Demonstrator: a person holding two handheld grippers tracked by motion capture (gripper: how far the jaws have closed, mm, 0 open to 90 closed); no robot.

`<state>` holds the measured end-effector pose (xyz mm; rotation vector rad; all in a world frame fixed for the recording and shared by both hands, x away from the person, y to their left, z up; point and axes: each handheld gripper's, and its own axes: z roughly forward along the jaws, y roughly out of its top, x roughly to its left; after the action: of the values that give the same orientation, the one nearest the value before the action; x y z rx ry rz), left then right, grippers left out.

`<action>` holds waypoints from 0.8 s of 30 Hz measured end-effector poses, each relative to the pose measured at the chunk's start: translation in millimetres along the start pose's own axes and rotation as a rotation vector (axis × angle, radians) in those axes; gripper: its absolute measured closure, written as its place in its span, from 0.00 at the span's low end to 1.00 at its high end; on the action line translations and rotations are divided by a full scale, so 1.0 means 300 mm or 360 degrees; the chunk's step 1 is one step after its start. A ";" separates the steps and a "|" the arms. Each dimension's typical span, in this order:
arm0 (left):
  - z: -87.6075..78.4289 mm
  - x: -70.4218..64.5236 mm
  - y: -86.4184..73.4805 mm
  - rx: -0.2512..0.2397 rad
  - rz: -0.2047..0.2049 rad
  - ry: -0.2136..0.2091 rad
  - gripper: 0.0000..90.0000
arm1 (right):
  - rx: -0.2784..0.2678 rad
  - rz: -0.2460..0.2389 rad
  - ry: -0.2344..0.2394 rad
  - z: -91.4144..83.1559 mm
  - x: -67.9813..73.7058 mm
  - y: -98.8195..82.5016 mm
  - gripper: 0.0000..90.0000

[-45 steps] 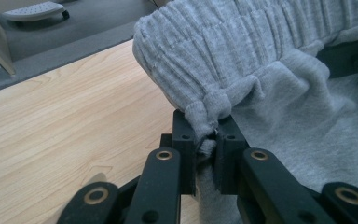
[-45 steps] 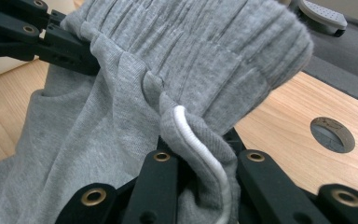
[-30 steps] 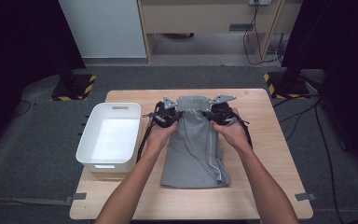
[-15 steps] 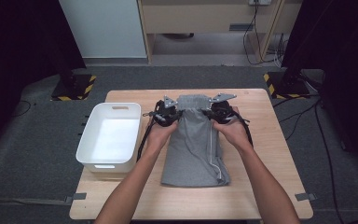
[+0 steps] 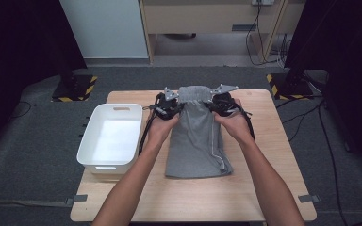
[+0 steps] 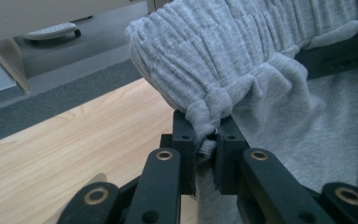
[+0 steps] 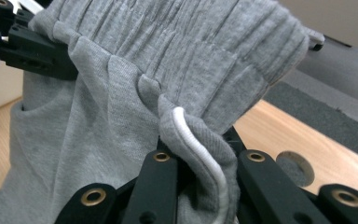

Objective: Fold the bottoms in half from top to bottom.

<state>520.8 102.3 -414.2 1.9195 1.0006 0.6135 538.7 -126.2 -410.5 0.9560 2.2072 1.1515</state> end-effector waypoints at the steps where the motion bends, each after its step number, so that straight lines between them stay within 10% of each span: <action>1: -0.002 0.004 0.002 -0.0004 -0.0008 0.0000 0.90 | -0.0013 -0.0005 -0.0007 -0.002 0.002 0.010 0.91; 24: -0.052 -0.070 -0.113 -0.0036 0.0067 -0.0059 0.91 | -0.0110 -0.0063 0.0031 -0.075 0.078 -0.128 0.91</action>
<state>484.1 102.5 -436.2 1.9294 0.9284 0.6087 494.6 -135.4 -432.5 0.8727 2.1770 1.2156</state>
